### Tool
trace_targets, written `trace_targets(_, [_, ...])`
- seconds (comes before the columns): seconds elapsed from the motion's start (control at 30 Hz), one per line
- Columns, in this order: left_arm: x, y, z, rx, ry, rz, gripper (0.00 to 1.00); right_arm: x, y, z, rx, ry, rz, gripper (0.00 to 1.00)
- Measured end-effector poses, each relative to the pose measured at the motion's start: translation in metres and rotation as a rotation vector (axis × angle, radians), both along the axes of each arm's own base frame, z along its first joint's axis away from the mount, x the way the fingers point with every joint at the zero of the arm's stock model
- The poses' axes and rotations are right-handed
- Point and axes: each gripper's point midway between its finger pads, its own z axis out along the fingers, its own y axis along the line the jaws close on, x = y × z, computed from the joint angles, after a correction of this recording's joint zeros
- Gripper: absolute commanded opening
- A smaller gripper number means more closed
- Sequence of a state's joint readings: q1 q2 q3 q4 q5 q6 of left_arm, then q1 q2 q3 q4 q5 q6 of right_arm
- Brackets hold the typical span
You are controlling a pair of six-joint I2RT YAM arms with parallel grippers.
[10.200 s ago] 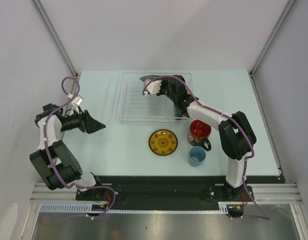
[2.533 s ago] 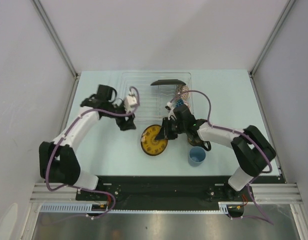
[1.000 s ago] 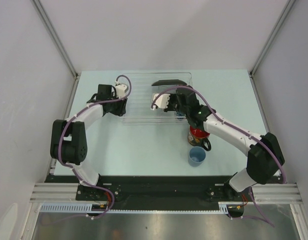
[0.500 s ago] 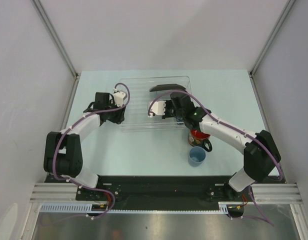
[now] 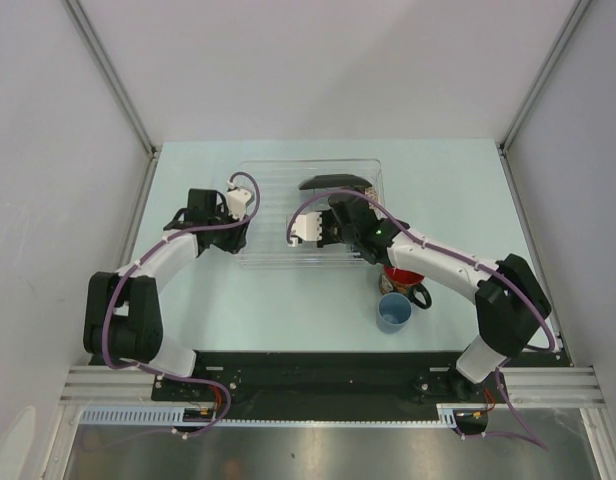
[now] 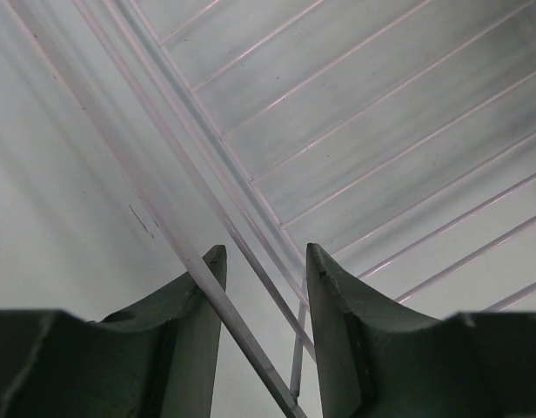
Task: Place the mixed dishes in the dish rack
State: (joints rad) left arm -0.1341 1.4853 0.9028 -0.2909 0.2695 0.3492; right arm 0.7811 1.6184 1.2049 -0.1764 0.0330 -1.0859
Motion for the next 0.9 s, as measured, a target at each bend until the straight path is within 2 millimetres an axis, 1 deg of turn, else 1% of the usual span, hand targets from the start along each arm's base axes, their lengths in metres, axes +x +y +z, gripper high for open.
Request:
trace_targets(0.27, [-0.001,0.000,0.000,0.000,-0.001,0.001,0.45,0.004,-0.005,-0.015,-0.032,0.026,-0.007,0.00])
trace_targets(0.53, [-0.002,0.001,0.000,0.001,-0.001,0.001,0.45,0.009,-0.010,-0.038,-0.051,0.077,-0.038,0.00])
trace_targets(0.6, [-0.002,0.001,0.000,0.003,0.000,0.000,0.45,0.010,-0.011,-0.042,-0.053,0.086,-0.047,0.09])
trace_targets(0.67, [-0.003,0.002,0.000,0.009,-0.001,-0.007,0.45,0.010,-0.012,-0.045,-0.051,0.095,-0.060,0.15])
trace_targets(0.73, [-0.004,0.002,0.000,0.013,0.000,-0.013,0.45,0.009,-0.011,-0.047,-0.043,0.106,-0.074,0.17])
trace_targets(0.83, [-0.005,0.002,0.000,0.018,0.001,-0.018,0.46,0.008,-0.011,-0.048,-0.029,0.119,-0.092,0.26])
trace_targets(0.87, [-0.005,0.002,0.000,0.021,0.000,-0.023,0.46,0.007,-0.011,-0.049,-0.025,0.125,-0.099,0.37])
trace_targets(0.9, [-0.005,0.003,0.000,0.024,0.000,-0.026,0.46,0.007,-0.012,-0.049,-0.025,0.126,-0.109,0.39])
